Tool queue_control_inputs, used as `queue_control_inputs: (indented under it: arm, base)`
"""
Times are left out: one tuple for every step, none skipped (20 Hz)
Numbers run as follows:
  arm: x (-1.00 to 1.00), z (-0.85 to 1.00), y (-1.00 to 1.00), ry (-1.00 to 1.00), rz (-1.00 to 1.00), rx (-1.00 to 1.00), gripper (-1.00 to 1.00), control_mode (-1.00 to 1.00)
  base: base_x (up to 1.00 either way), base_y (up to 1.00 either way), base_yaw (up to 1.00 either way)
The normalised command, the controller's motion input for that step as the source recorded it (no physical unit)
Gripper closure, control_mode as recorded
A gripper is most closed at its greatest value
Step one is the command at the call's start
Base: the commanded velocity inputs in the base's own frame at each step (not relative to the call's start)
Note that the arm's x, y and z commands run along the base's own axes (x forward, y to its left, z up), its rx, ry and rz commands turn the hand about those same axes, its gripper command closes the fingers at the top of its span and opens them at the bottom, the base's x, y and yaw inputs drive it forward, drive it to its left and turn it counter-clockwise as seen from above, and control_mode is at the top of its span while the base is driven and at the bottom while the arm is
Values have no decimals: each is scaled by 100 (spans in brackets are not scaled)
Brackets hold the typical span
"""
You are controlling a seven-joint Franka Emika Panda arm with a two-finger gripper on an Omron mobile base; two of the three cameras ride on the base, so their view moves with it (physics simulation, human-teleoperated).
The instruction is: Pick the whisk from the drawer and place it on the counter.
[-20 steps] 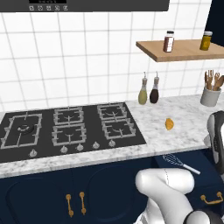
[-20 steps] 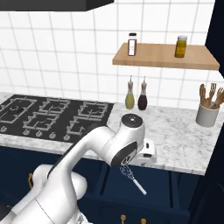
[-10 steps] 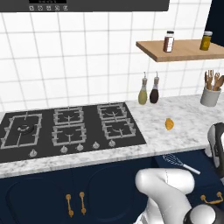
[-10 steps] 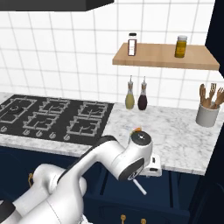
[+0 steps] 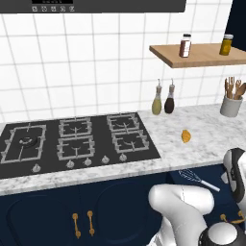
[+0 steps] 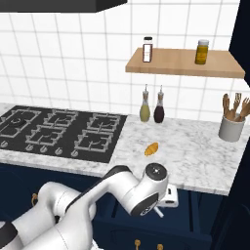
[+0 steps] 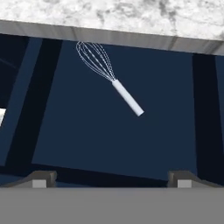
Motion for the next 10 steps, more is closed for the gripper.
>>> queue_control_inputs:
  arm:
    - [0, -21, 0, 0, 12, 1, -100, -100]
    - [0, -18, 0, 0, 14, 1, -100, -100]
    - [0, -18, 0, 0, 17, 1, -100, -100]
    - [0, -21, -9, 0, 21, 3, -100, -100]
    - [0, -25, -11, 0, 22, 4, -100, -100]
    - [0, -21, -11, 0, 22, 4, -100, -100]
    - [0, -17, -11, 0, 21, 3, -100, -100]
    - [0, -12, -10, 0, 21, 3, -100, -100]
    - [5, -13, -5, 1, 18, 1, -100, -100]
    - [13, -11, -3, 2, 16, 1, -100, -100]
  base:
    - [0, 0, 0]
    - [0, 0, 0]
    - [0, 0, 0]
    - [0, 0, 0]
    - [0, 0, 0]
    - [0, 0, 0]
    - [0, 0, 0]
    - [0, 0, 0]
    - [0, 0, 0]
    - [0, 0, 0]
